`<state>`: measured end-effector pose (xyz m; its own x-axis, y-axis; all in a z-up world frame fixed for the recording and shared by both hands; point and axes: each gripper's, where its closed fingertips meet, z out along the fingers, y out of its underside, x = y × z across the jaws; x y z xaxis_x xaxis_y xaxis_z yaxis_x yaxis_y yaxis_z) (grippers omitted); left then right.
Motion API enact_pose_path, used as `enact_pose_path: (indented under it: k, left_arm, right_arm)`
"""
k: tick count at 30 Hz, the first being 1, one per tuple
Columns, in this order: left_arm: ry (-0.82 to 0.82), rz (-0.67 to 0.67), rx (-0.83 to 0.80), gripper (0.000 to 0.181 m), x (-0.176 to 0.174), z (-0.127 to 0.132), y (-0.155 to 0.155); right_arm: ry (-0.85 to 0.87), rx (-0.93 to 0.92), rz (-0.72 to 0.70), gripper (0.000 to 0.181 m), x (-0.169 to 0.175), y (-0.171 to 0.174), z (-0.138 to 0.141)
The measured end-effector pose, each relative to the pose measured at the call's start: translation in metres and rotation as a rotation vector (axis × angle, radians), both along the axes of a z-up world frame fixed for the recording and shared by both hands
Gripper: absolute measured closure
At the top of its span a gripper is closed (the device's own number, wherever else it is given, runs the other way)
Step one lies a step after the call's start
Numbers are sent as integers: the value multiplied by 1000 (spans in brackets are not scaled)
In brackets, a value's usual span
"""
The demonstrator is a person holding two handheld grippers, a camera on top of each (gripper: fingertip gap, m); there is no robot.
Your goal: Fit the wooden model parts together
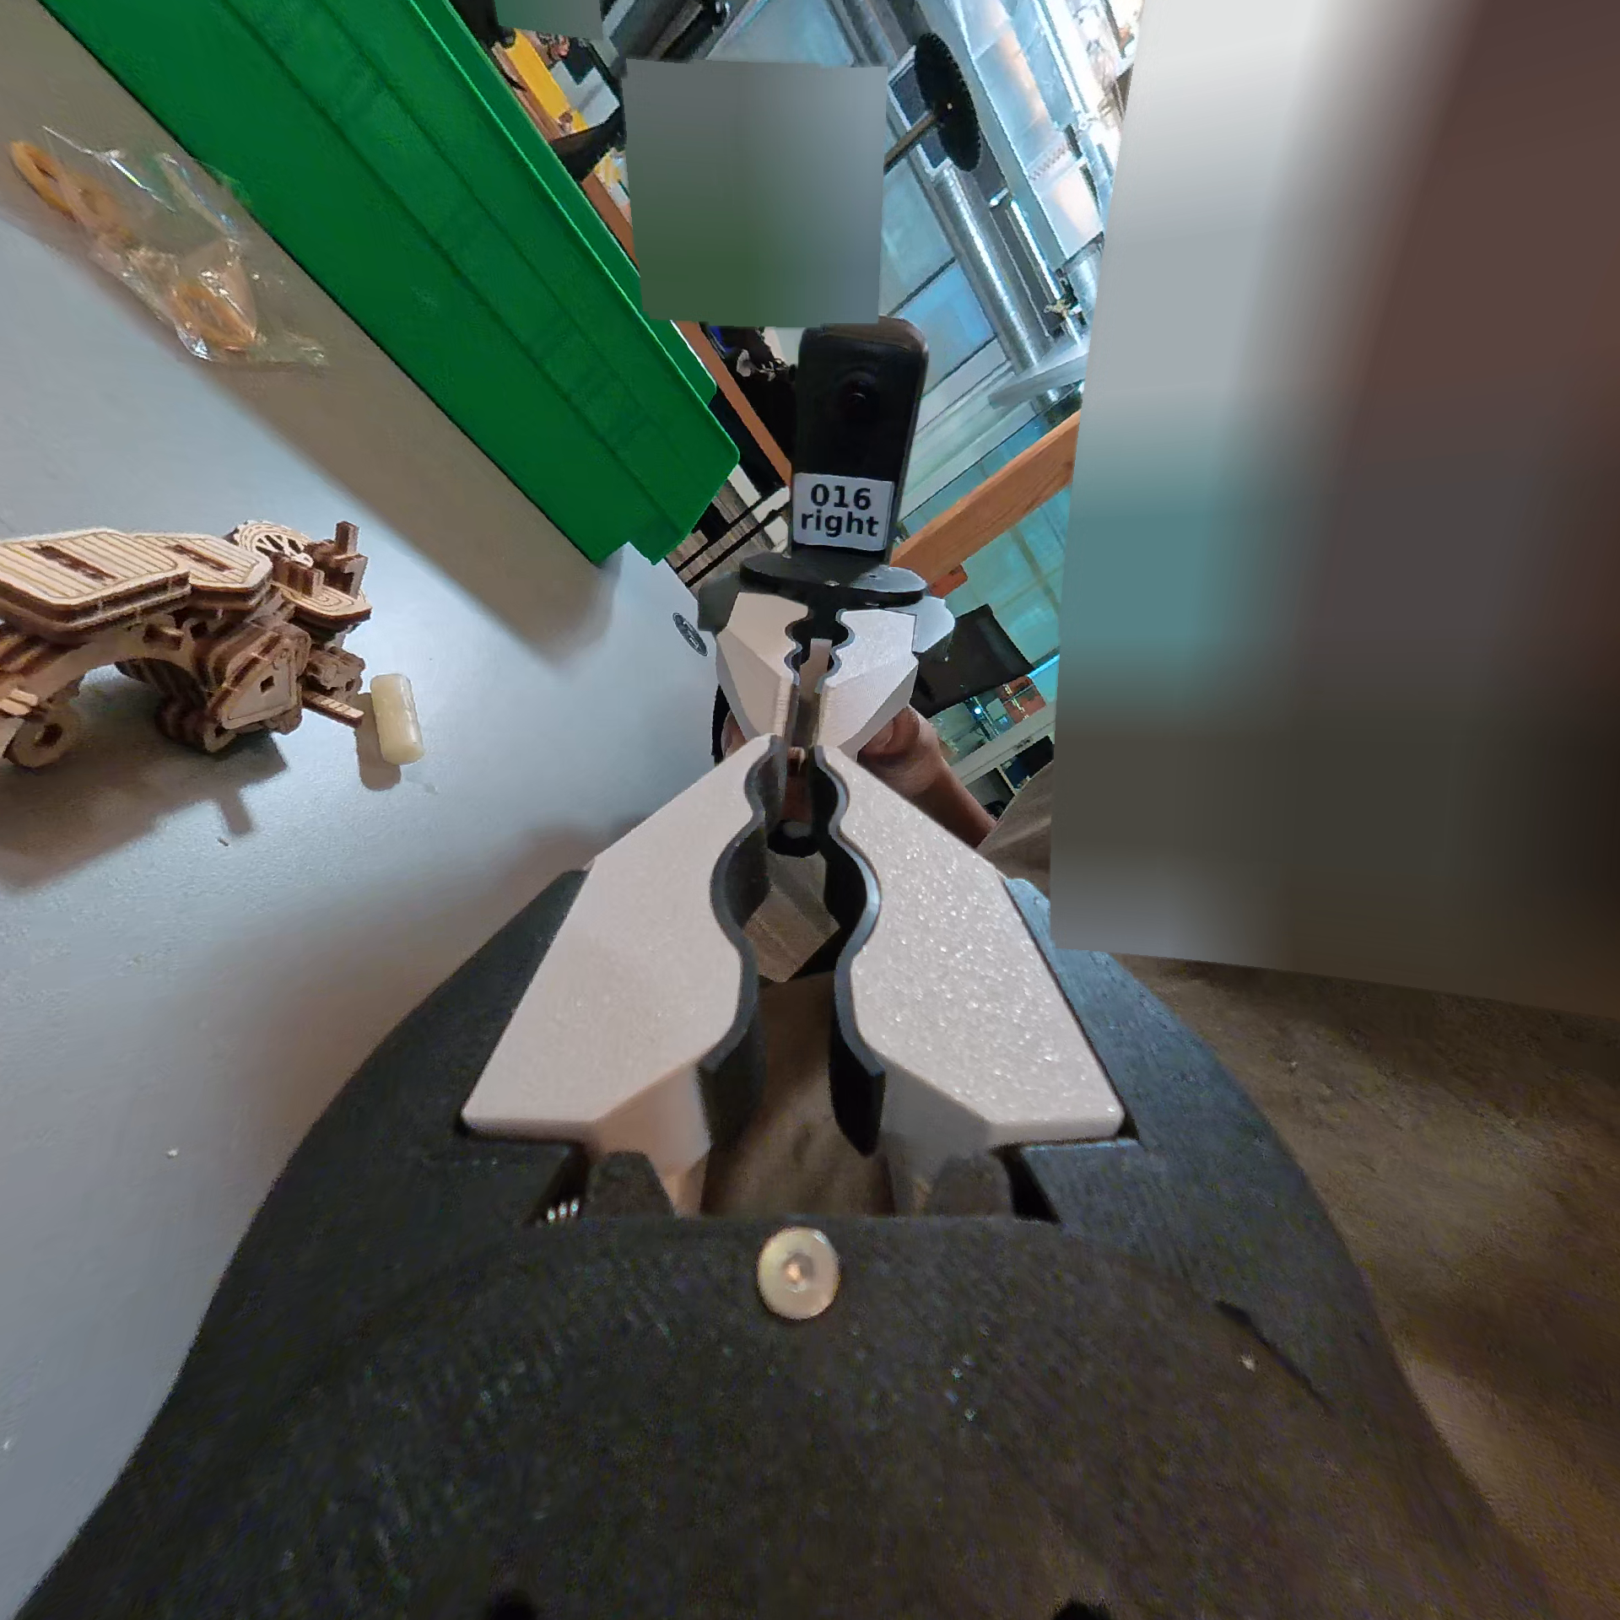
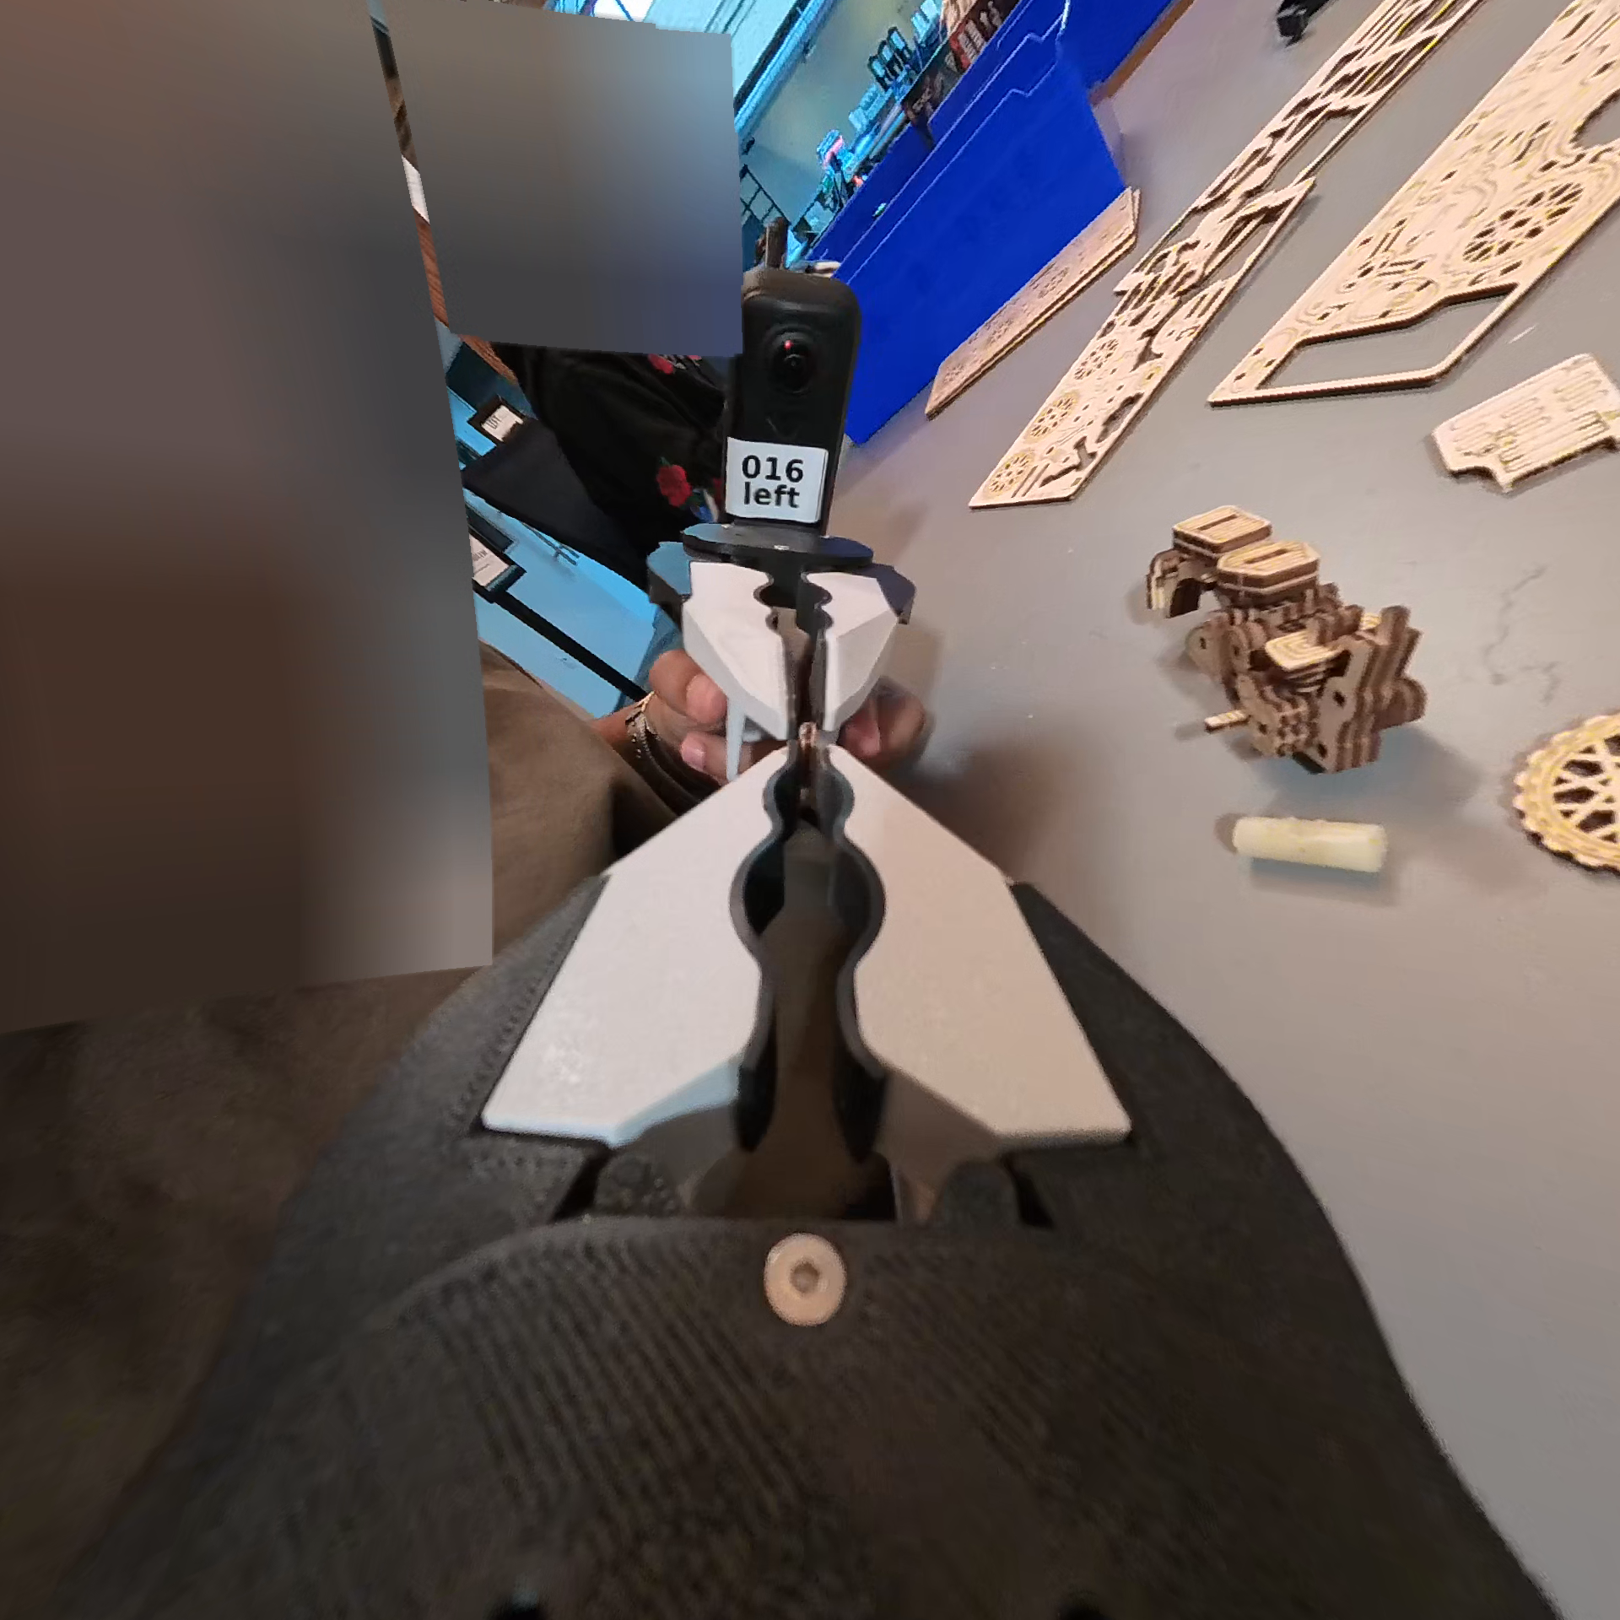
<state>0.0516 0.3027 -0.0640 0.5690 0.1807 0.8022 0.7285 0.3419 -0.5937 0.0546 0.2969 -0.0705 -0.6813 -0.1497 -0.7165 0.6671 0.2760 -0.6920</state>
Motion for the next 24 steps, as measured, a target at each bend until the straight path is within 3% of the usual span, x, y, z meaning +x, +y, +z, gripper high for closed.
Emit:
enact_pose_path:
  k: [24]
  left_arm:
    - [2,-28,52,179,3,6,1]
  right_arm:
    - [-79,-46,32,181,4,0,7]
